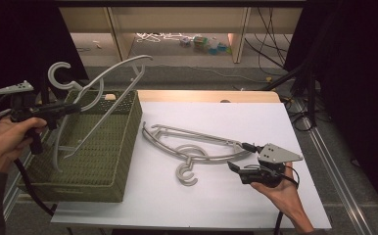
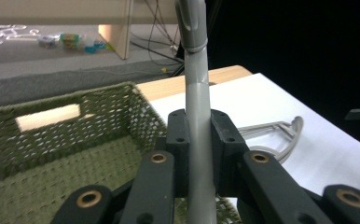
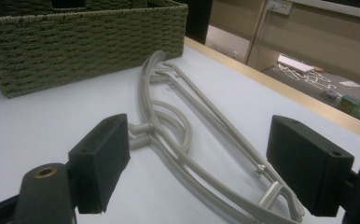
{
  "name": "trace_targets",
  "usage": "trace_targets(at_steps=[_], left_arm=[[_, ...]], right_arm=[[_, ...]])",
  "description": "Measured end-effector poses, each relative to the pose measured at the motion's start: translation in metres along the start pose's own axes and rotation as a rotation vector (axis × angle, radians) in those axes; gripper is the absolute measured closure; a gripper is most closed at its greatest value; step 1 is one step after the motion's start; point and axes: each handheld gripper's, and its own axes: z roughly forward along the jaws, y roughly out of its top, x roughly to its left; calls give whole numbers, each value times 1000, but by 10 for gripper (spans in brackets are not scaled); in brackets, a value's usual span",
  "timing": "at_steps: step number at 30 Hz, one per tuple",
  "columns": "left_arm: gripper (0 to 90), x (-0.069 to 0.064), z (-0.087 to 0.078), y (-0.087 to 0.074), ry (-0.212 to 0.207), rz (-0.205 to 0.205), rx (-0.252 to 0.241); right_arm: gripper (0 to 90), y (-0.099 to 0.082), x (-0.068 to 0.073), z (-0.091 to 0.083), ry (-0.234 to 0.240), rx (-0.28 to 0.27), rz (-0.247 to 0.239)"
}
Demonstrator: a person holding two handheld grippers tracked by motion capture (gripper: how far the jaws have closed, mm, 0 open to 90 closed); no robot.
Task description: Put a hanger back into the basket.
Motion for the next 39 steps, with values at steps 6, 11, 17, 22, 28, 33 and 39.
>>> trace_targets(at_steps=[6,11,17,22,28,33,39], left_arm=[[795,17,3,-6,12,16,40],[795,27,0,-13,48,36,75],[795,43,-5,-21,86,45,113],[795,55,-5,-31,107,52,140],[794,66,-6,-41,131,59,199],[794,71,-2,-54,131,33,229],[793,76,6,-65,160,17,281]], right_arm=[[221,0,0,0,-4,-10,-1],[221,-1,0,-1,3,2,0],[222,0,1,0,10,3,-2],[223,-1,1,1,15,-2,-9],[224,-1,1,1,26,8,-8],[223,-1,1,2,32,15,-8],[223,-1,2,2,35,12,-9]])
